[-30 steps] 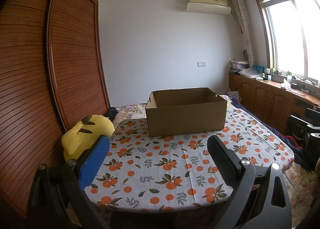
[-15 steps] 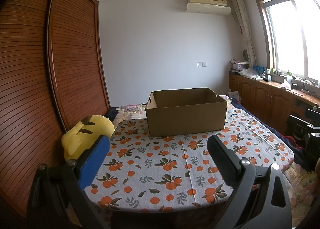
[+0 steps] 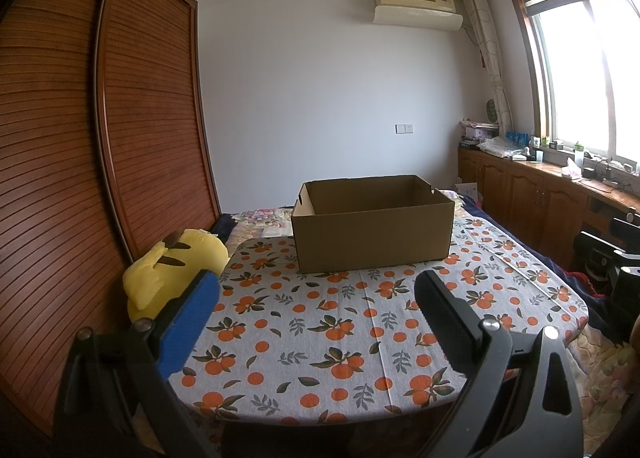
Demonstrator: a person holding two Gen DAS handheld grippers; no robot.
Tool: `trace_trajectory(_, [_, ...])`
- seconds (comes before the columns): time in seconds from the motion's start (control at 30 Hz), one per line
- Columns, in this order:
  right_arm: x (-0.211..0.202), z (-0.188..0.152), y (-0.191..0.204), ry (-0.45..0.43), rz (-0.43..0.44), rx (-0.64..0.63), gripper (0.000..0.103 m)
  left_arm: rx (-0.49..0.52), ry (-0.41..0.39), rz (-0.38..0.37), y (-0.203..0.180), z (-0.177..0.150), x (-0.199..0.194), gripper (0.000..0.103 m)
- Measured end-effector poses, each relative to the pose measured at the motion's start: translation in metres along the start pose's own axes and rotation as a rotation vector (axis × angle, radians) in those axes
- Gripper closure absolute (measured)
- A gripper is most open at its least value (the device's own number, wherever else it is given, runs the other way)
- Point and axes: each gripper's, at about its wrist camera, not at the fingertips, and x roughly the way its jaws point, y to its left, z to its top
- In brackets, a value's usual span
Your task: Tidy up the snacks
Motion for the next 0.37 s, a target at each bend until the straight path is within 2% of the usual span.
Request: trace_trajectory(0.37, [0.0000,-0.0004,0.0002,-0.001,0.000,0.000,0.000,-0.001,0.001,0.000,0.0001,-0.0003,-0.0006,0.004])
